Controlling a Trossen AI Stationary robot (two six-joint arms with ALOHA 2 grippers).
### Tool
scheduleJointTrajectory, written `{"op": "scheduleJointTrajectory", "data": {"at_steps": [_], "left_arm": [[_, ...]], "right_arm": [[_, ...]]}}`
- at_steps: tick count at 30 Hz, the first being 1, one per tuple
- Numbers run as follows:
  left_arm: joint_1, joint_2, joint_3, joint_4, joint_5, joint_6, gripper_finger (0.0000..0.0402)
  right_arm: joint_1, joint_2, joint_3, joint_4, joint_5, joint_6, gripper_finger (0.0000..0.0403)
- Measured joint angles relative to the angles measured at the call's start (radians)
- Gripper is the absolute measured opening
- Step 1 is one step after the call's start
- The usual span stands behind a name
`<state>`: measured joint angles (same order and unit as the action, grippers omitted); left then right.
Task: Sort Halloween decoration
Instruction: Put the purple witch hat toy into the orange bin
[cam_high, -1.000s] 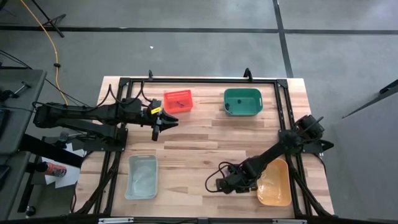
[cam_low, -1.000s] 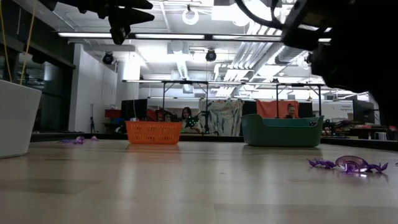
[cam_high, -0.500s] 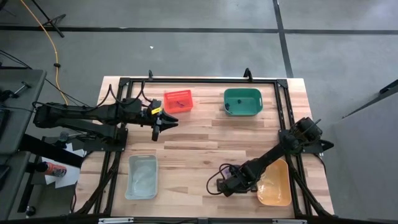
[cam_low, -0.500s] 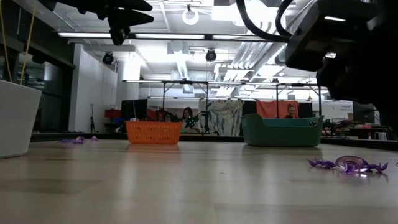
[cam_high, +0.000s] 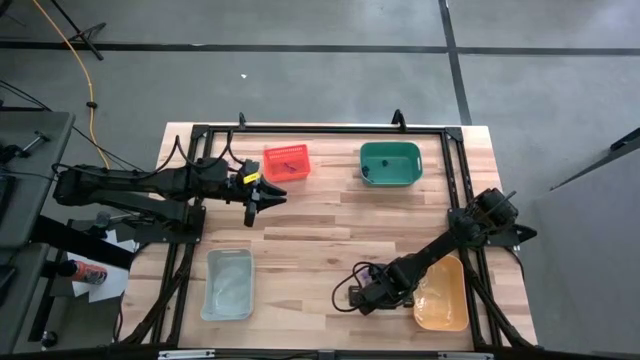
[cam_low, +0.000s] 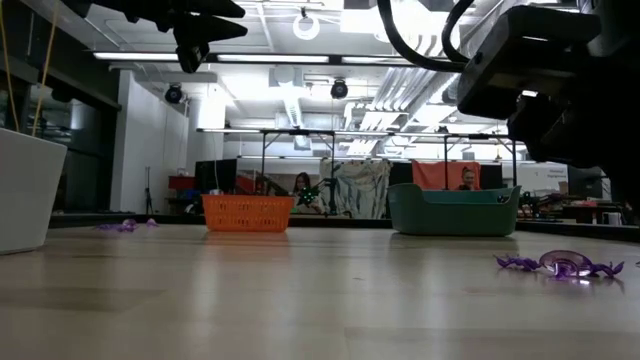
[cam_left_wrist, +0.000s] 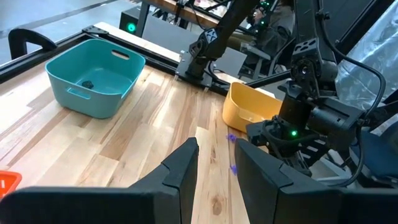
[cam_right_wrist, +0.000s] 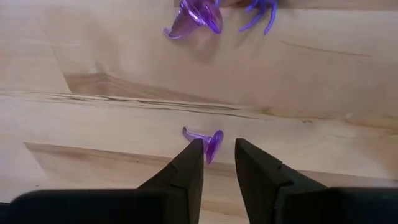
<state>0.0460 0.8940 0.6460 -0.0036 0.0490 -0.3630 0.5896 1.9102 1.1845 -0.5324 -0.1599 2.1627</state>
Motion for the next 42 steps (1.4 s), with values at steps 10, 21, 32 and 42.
{"op": "scheduleJointTrajectory", "data": {"at_steps": [10,21,32,42], "left_arm": [[0.000,0.000,0.000,-0.001,-0.002,0.034,0.0095],[0.000,0.000,0.000,-0.034,-0.002,0.094,0.0095],[0.000,0.000,0.000,-0.034,0.000,-0.078,0.0095],[0.000,0.000,0.000,-0.028,0.000,-0.080,0.0095]], "right_arm": [[0.000,-0.002,-0.019,0.017,0.006,-0.034,0.0038],[0.000,-0.071,-0.023,0.032,0.154,-0.155,0.0002],[-0.150,-0.253,-0.022,0.073,0.433,-0.676,0.0000],[-0.457,-0.264,-0.022,0.366,0.311,-1.385,0.0000]]}}
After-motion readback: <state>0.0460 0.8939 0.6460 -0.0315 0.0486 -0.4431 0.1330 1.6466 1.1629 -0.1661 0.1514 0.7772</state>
